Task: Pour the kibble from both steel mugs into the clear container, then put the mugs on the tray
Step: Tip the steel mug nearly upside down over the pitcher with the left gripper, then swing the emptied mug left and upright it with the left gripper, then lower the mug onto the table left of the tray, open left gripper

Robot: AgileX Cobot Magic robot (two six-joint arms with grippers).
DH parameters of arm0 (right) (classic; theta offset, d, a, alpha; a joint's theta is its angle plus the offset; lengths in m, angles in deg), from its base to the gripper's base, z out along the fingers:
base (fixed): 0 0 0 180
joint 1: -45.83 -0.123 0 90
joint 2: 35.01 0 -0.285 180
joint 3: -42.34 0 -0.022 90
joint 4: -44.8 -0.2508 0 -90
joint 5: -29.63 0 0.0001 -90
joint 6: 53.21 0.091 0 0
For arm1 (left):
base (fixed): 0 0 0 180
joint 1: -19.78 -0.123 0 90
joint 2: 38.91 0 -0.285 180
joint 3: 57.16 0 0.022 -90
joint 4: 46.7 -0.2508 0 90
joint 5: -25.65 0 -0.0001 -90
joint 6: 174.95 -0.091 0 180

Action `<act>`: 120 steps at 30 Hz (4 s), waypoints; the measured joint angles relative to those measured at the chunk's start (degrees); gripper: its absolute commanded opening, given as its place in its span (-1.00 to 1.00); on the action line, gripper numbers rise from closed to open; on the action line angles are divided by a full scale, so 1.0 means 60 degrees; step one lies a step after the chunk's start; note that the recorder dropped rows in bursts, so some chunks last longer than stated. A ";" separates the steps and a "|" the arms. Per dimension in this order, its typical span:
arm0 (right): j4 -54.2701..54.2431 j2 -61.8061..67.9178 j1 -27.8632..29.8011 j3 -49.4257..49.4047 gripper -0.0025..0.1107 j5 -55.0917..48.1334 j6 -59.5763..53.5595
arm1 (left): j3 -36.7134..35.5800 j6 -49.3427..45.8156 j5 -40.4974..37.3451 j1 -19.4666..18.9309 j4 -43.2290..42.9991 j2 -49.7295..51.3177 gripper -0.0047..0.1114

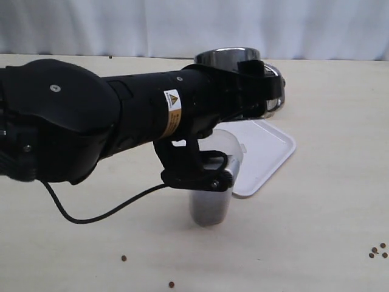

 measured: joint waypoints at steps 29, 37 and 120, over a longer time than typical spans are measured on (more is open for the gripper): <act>0.0000 0.0000 0.0000 0.0000 -0.87 0.0000 0.0000 | 0.0014 -0.0491 -0.0235 -0.0033 0.0000 0.0000 -0.92; 0.0000 0.0000 0.0000 0.0000 -0.87 0.0000 0.0000 | 0.0014 0.1024 -0.0305 -0.0033 0.0000 0.0017 -0.92; 0.0000 0.0000 0.0000 0.0000 -0.87 0.0000 0.0000 | -0.2241 0.7150 1.2713 -0.8803 0.7786 0.6211 0.37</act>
